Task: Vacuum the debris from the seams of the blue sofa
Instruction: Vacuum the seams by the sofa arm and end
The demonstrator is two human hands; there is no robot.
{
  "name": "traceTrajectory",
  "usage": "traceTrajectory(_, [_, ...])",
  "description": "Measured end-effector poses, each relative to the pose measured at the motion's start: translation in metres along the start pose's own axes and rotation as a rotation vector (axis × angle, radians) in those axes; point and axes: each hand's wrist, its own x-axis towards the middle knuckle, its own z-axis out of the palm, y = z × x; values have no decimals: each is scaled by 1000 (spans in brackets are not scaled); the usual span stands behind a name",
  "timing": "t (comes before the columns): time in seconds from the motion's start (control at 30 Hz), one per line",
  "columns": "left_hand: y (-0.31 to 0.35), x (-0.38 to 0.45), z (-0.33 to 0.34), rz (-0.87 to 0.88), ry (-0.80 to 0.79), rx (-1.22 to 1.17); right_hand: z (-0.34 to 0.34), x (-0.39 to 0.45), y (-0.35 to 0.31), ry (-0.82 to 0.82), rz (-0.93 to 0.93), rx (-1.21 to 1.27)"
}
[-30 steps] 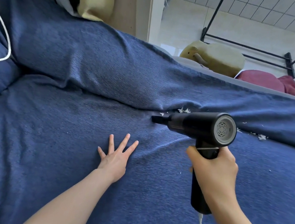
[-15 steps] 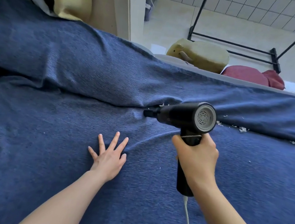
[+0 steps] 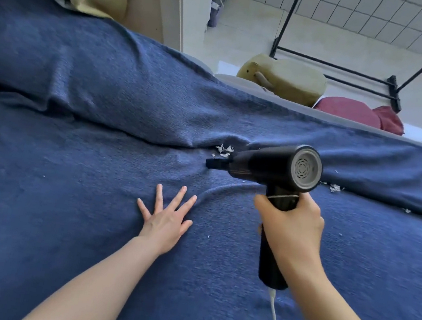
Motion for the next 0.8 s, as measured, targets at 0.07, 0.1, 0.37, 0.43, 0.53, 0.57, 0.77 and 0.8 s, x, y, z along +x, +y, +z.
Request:
traceTrajectory(0.07, [11, 2, -1, -25, -25, -9, -1, -2, 4, -21, 5, -4])
traceTrajectory(0.1, [15, 5, -2, -30, -34, -17, -3, 0, 5, -20, 5, 3])
traceTrajectory(0.37, [29, 16, -3, -62, -44, 19, -4, 39, 10, -12, 9, 35])
traceTrajectory(0.43, [32, 18, -2, -64, -32, 32, -5, 44, 14, -9, 10, 40])
traceTrajectory(0.53, [38, 24, -2, -65, -45, 34, -7, 49, 21, -6, -1, 42])
traceTrajectory(0.57, [40, 27, -3, -66, -49, 39, -6, 50, 23, -15, -2, 39])
traceTrajectory(0.77, [63, 44, -8, -47, -72, 52, -9, 59, 22, -4, -32, 57])
traceTrajectory(0.8, [67, 47, -9, -39, -74, 58, -11, 63, 23, 3, -37, 52])
